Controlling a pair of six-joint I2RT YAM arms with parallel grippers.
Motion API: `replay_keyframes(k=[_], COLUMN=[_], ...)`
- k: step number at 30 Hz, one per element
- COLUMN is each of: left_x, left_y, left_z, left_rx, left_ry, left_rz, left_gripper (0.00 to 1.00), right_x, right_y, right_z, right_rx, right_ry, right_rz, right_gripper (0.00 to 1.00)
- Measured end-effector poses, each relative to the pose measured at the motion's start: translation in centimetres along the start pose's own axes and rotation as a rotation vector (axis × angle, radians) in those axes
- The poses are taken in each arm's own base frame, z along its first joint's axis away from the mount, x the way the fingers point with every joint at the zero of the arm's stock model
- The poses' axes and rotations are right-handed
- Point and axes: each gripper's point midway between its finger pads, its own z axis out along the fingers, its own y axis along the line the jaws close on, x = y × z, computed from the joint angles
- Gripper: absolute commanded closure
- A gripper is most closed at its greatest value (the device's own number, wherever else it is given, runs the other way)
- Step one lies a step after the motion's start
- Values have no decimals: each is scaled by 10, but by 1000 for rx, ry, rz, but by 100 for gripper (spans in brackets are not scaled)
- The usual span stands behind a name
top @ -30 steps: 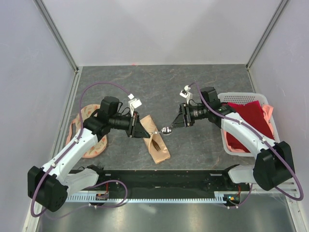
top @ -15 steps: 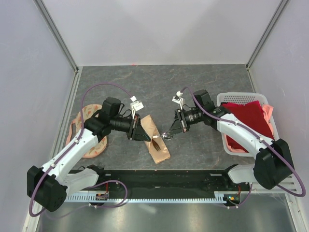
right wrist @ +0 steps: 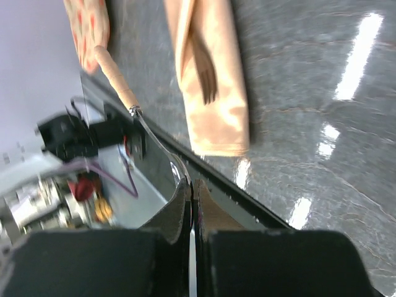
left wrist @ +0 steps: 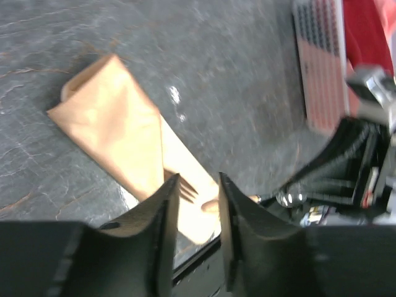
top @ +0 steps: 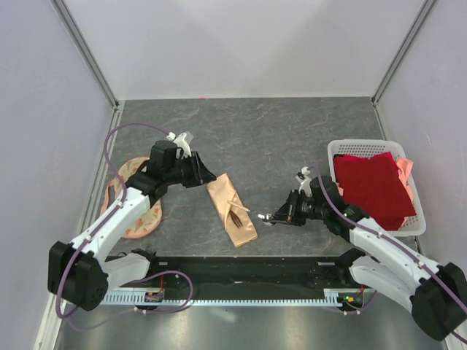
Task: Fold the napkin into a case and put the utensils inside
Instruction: Pass from the left arm to the right, then insert the spoon into the folded napkin.
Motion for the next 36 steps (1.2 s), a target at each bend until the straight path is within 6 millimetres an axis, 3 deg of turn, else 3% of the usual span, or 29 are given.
replay_keyframes(k=[2, 7, 17, 28, 36], left_x=[-2, 8, 23, 37, 52], left_y=[11, 37, 74, 90, 89], left_z=[13, 49, 85, 101, 104], left_rx=[-32, -100, -188, -258, -277], left_ry=[3, 57, 58, 75, 97], left_rz=[-55, -138, -225, -254, -242], left_gripper=[87, 90, 92, 96, 98], right_x=[-1, 0, 17, 25, 23], right_y=[-6, -18, -37, -56, -47], right_z=[-2, 5, 23, 37, 49], right_rx=[17, 61, 179, 274, 255], right_ry=[-61, -156, -180, -174, -170], right_rz=[48, 159, 267, 315, 323], right_gripper=[100, 100, 100, 100, 100])
